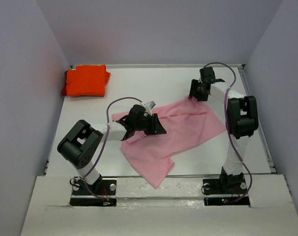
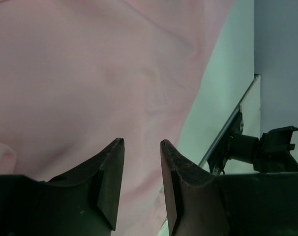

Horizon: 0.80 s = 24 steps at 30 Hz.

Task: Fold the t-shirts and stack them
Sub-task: Flatten out the tshirt

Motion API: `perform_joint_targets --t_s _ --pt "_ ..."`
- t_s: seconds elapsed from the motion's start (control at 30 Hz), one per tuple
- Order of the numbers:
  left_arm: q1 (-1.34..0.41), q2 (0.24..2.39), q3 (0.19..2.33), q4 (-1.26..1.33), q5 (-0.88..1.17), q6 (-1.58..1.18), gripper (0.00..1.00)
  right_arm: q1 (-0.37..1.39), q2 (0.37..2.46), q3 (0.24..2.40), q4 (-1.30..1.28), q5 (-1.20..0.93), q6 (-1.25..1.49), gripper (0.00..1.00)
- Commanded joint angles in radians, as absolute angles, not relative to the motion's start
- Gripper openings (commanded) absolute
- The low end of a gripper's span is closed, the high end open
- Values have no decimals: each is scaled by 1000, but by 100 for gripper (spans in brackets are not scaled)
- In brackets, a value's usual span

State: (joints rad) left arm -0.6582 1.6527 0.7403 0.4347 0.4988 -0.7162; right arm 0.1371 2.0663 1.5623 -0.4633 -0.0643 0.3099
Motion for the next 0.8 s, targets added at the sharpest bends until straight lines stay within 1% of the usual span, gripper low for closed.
perform_joint_targets --t_s 0.0,0.07,0.13,0.17,0.2,0.23,0.3,0.43,0.77 --pt "-669 1600 799 491 538 -756 44 132 2085 1580 -443 -78 310 60" --pt "-667 1574 839 450 522 -727 44 132 2094 1583 -443 -86 305 54" --pt "-667 1539 877 358 499 -695 44 132 2103 1592 -443 -98 307 24" --pt "-667 1526 918 330 489 -678 44 132 2109 1594 -443 -101 307 11" --pt "-666 1504 937 272 479 -648 44 132 2115 1597 -443 -104 311 2" --pt "-666 1493 957 246 471 -632 44 132 2115 1600 -443 -104 311 0" --pt "-666 1461 1020 178 443 -589 44 132 2114 1601 -443 -103 310 0" --pt "-664 1425 1055 114 423 -545 44 132 2085 1601 -443 -83 307 0" --pt "-652 1401 1005 113 422 -522 45 132 2020 1608 -448 93 288 0"
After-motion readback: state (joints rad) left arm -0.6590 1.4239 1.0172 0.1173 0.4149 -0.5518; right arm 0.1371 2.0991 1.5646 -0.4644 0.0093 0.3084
